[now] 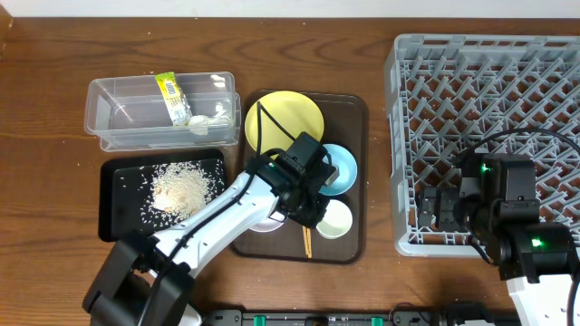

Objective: Sort waste into correct bins and load items into the dishwasher rack
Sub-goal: 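Grasp the white cup with the left gripper and lift it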

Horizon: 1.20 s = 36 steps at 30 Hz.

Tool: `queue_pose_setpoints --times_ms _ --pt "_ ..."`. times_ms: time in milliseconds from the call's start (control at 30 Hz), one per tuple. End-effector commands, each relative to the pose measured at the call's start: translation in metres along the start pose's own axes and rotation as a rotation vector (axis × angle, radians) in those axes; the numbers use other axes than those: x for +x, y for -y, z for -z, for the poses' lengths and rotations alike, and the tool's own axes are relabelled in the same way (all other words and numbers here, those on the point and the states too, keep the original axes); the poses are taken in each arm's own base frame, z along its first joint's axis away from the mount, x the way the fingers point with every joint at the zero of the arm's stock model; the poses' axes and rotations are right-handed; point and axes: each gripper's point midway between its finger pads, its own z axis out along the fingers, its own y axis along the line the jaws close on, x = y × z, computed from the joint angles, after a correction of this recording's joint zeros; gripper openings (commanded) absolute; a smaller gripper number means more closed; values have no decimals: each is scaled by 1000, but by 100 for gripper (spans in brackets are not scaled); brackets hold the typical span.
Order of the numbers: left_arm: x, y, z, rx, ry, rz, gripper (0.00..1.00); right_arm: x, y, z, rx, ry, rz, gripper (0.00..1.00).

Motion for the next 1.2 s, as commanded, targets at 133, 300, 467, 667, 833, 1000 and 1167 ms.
queue_pose_setpoints --times_ms 133,300,467,667,833,1000,1167 --pt "1 -1 -1 -9 -2 15 14 -3 -6 4 -14 6 5 99" --pt "1 -1 -1 -9 -2 38 6 -3 -6 4 -14 6 5 99" --pt "-2 -1 7 -6 18 55 6 -3 -6 4 -14 6 5 99" --pt "-24 -2 48 88 141 178 6 -5 -4 4 -4 13 5 99" --pt "-53 -23 95 233 301 392 6 -14 -7 4 -18 51 -20 99" --pt "-77 -37 125 497 354 607 6 -20 -50 10 -267 71 56 99" --pt "-89 -1 152 840 302 462 6 -7 -103 20 -620 24 235 99"
